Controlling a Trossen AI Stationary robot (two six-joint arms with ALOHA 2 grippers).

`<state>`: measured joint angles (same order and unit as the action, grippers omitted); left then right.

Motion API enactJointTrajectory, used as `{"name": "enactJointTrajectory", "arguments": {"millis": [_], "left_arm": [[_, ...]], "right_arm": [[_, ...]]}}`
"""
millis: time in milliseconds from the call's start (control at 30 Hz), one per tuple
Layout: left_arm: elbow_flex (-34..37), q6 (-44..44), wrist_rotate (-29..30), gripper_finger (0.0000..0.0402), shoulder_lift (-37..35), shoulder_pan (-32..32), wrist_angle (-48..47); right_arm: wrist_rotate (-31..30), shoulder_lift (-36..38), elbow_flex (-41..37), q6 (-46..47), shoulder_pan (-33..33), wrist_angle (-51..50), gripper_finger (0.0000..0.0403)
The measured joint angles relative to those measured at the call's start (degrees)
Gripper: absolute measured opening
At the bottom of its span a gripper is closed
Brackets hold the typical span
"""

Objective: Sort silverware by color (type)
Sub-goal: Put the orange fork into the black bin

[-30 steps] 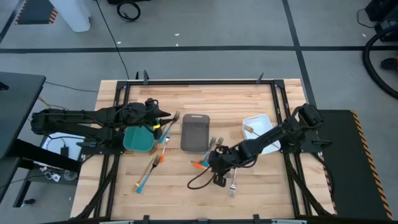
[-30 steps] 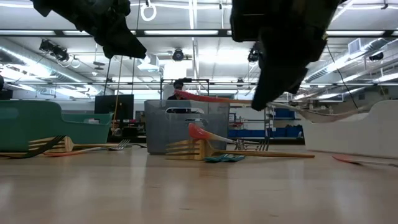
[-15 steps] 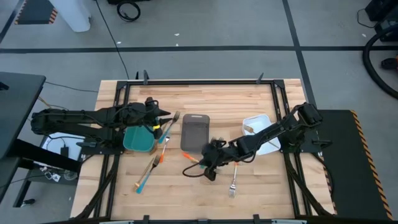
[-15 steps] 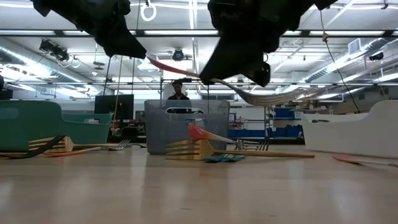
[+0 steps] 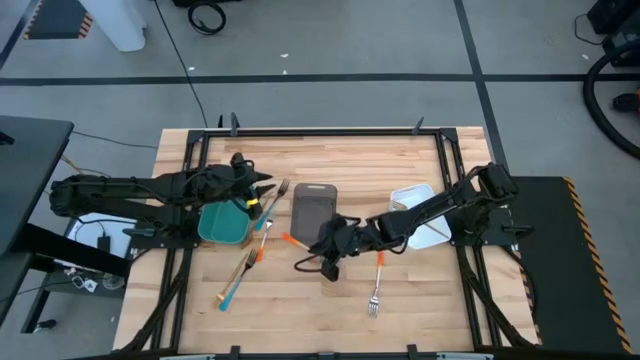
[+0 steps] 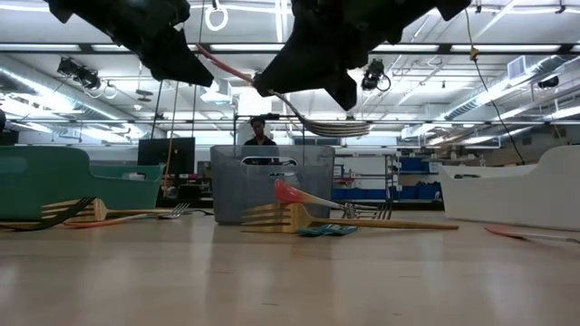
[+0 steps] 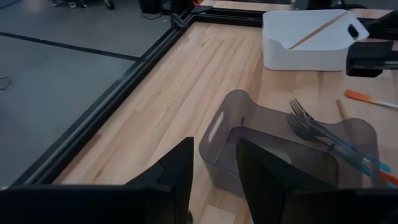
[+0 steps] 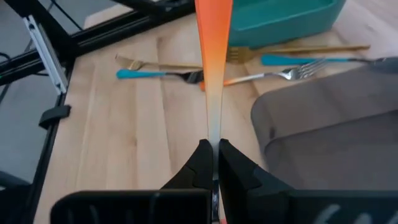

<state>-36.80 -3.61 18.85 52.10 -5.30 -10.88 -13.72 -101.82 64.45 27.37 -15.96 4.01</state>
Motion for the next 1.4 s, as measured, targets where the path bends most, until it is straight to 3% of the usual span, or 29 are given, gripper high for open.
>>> {"name": "enactJointTrajectory", "arguments": {"millis": [467, 667, 1233, 1400], "left_arm": [[0.0, 3.5, 2.9, 0.013, 0.0, 0.0, 1.7], [3.6, 6.5, 3.0, 0.013, 0.0, -0.1, 9.2], [3.8, 11.5, 3.0, 0.013, 0.0, -0.1, 15.4], [11.4, 13.7, 3.1, 0.013, 0.0, 0.2, 29.2]], "right_arm": [[1.6, 0.0, 0.0, -5.1, 2.4, 6.6, 0.0013], [4.4, 0.0, 0.0, -5.5, 3.5, 9.5, 0.0013], [1.3, 6.5, 0.0, -11.3, 7.6, 9.0, 0.0013], [1.3, 6.5, 0.0, -13.6, 9.3, 8.8, 0.0013]]}}
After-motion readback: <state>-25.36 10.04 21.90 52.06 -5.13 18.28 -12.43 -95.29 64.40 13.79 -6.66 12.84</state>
